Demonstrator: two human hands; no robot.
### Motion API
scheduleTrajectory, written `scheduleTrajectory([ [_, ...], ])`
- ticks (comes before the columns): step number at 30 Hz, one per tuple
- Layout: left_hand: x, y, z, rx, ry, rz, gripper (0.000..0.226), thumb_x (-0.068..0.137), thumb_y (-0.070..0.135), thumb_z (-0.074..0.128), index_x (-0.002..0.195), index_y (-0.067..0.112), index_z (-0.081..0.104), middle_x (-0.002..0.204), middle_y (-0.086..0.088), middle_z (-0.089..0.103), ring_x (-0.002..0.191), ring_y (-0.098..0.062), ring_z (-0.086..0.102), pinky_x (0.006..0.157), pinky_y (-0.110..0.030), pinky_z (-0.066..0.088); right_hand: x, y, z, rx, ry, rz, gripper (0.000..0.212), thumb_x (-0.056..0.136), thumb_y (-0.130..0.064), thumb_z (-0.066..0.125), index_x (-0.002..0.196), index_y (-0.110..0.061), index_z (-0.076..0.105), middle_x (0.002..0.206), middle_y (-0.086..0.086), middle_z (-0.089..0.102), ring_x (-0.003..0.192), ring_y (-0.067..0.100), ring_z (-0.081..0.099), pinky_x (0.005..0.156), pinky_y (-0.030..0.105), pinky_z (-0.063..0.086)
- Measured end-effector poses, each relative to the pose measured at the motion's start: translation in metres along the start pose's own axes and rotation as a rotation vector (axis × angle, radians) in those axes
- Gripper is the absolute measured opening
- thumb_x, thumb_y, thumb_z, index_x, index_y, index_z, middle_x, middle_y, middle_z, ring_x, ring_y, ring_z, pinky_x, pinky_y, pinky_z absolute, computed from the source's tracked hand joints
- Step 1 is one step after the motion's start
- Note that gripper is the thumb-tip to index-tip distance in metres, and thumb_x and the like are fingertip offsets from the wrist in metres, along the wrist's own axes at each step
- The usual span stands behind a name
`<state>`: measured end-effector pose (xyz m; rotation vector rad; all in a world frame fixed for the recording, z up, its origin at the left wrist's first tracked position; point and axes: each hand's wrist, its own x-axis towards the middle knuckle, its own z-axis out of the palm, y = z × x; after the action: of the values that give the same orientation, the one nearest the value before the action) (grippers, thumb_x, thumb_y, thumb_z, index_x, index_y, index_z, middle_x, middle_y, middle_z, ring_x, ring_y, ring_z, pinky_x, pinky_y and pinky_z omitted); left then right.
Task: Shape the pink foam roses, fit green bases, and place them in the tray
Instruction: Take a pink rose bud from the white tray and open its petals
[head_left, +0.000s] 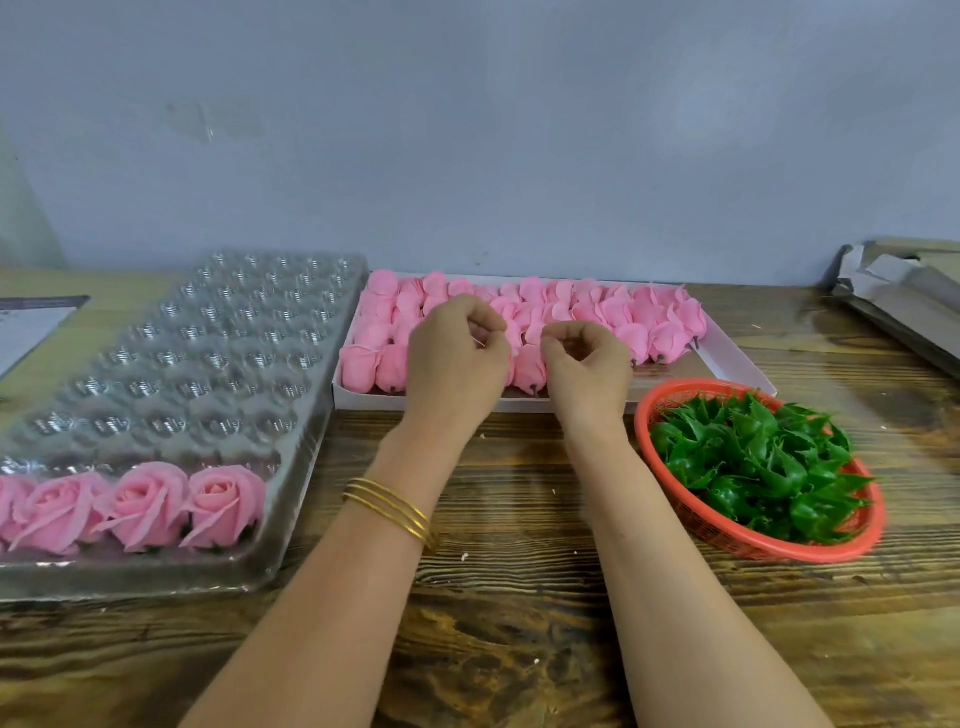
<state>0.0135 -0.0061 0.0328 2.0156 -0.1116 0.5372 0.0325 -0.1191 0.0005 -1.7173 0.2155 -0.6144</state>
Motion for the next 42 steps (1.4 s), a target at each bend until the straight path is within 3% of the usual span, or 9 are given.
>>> scheduleTrajectory([
  [4, -0.001, -0.016, 0.018, -0.047, -0.001, -0.017, 0.022, 0.087, 0.002, 0.061, 0.081, 0.022, 0.059, 0.074, 0.013, 0.056, 0.066, -0.001, 0.052, 0.061, -0.002, 0.039, 0.004, 0.003, -0.002, -0.048, 0.019, -0.008, 0.028, 0.087, -0.002, 0.057, 0.077, -0.028, 0.062, 0.079, -0.007, 0.065, 0.075, 0.006, 0.059, 0.071, 0.018, 0.049],
  [8, -0.006, -0.03, 0.024, -0.081, 0.018, 0.009, 0.024, 0.087, 0.001, 0.063, 0.08, 0.023, 0.059, 0.072, 0.013, 0.057, 0.065, 0.007, 0.054, 0.063, -0.003, 0.041, 0.006, 0.005, -0.004, -0.092, 0.021, -0.018, 0.021, 0.089, 0.0, 0.054, 0.089, -0.018, 0.065, 0.08, -0.011, 0.061, 0.074, -0.002, 0.055, 0.062, 0.001, 0.041],
  [11, -0.009, -0.039, 0.028, -0.068, 0.05, 0.022, 0.019, 0.087, -0.002, 0.061, 0.084, 0.017, 0.061, 0.073, 0.009, 0.057, 0.065, 0.0, 0.052, 0.064, -0.005, 0.042, 0.007, 0.007, -0.006, -0.154, 0.03, -0.031, 0.02, 0.09, -0.001, 0.054, 0.097, -0.016, 0.064, 0.083, -0.014, 0.06, 0.077, -0.002, 0.054, 0.062, -0.003, 0.037],
  [13, -0.01, -0.043, 0.029, -0.054, 0.066, 0.048, 0.02, 0.086, -0.004, 0.06, 0.083, 0.016, 0.061, 0.074, 0.007, 0.057, 0.066, -0.002, 0.051, 0.064, -0.006, 0.041, 0.006, 0.007, -0.007, -0.208, 0.018, -0.04, 0.024, 0.09, -0.001, 0.053, 0.108, -0.013, 0.063, 0.096, -0.006, 0.063, 0.089, 0.007, 0.057, 0.073, 0.001, 0.039],
  [16, -0.011, -0.046, 0.029, -0.032, 0.076, 0.076, 0.02, 0.087, -0.004, 0.06, 0.084, 0.017, 0.06, 0.077, 0.007, 0.056, 0.068, -0.003, 0.051, 0.064, -0.007, 0.041, 0.007, 0.006, -0.007, -0.31, 0.012, -0.066, 0.034, 0.091, 0.001, 0.05, 0.124, -0.008, 0.056, 0.123, 0.008, 0.059, 0.116, 0.021, 0.053, 0.1, 0.031, 0.044],
  [18, -0.012, -0.048, 0.028, -0.013, 0.072, 0.071, 0.02, 0.088, -0.002, 0.06, 0.085, 0.017, 0.059, 0.078, 0.009, 0.055, 0.069, -0.003, 0.051, 0.065, -0.006, 0.042, 0.007, 0.005, -0.007, -0.369, 0.019, -0.08, 0.041, 0.09, 0.004, 0.048, 0.13, -0.006, 0.051, 0.129, 0.015, 0.054, 0.123, 0.029, 0.048, 0.104, 0.039, 0.04],
  [27, -0.013, -0.051, 0.026, -0.002, 0.048, 0.054, 0.016, 0.087, -0.002, 0.062, 0.087, 0.014, 0.064, 0.081, 0.005, 0.059, 0.07, -0.001, 0.052, 0.065, -0.003, 0.041, 0.01, -0.002, -0.008, -0.641, -0.033, 0.195, 0.063, 0.093, -0.006, 0.05, 0.148, 0.0, 0.019, 0.144, 0.031, 0.031, 0.132, 0.044, 0.033, 0.109, 0.045, 0.029],
  [31, -0.014, -0.051, 0.026, -0.013, 0.05, 0.048, 0.017, 0.087, -0.002, 0.062, 0.086, 0.015, 0.064, 0.081, 0.005, 0.059, 0.069, -0.002, 0.052, 0.066, -0.004, 0.042, 0.01, -0.006, -0.01, -0.7, -0.054, 0.229, 0.066, 0.093, -0.011, 0.056, 0.149, 0.002, 0.023, 0.149, 0.032, 0.025, 0.135, 0.046, 0.029, 0.109, 0.046, 0.029],
  [42, -0.014, -0.054, 0.026, -0.025, 0.042, 0.03, 0.017, 0.085, -0.002, 0.063, 0.082, 0.014, 0.066, 0.074, 0.008, 0.059, 0.067, -0.002, 0.053, 0.065, -0.004, 0.043, 0.012, -0.009, -0.01, -0.673, -0.08, 0.294, 0.054, 0.092, -0.007, 0.055, 0.141, 0.003, 0.036, 0.142, 0.025, 0.041, 0.129, 0.039, 0.043, 0.107, 0.044, 0.038],
])
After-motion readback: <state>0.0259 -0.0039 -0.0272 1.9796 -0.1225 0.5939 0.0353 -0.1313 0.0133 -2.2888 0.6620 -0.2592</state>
